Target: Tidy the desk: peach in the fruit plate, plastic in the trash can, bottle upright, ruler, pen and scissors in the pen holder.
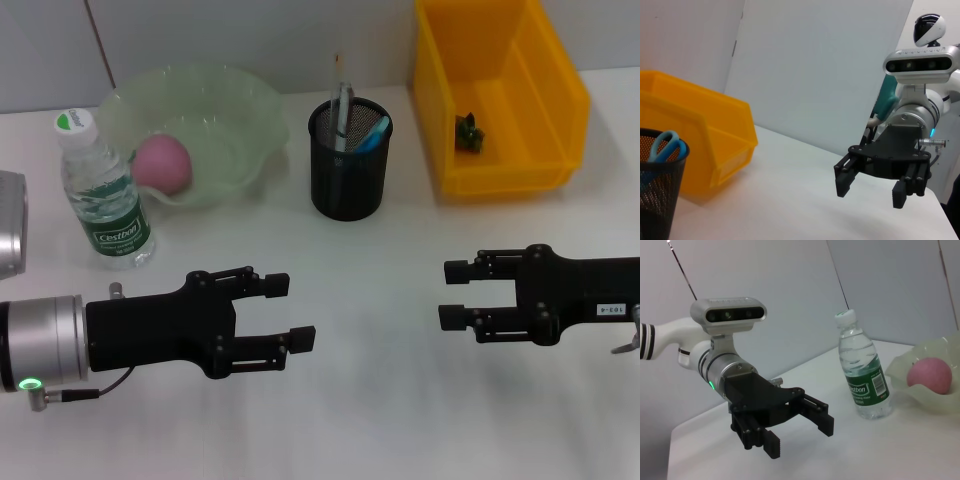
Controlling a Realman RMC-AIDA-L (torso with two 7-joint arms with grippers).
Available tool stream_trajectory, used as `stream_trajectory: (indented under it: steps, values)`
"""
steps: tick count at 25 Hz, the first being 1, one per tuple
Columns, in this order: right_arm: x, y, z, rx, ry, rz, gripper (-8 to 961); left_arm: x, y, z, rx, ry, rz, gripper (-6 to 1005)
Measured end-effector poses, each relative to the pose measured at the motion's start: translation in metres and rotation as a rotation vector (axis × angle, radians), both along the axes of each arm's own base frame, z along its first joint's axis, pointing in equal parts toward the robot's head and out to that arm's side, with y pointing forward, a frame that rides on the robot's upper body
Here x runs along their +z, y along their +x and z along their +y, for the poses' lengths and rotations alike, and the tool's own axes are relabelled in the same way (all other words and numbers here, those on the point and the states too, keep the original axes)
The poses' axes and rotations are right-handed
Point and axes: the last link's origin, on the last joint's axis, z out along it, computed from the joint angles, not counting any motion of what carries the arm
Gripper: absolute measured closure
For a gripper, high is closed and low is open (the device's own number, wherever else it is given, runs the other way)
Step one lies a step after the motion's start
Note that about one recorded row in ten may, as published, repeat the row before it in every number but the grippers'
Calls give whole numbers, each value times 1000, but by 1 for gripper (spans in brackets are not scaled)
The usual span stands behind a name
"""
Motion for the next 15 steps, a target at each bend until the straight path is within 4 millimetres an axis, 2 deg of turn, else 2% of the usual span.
stream_trajectory:
  steps: [15]
  values:
    - [0, -1, 0, 7, -6, 0, 277, 0, 0, 0, -2, -3, -3, 216]
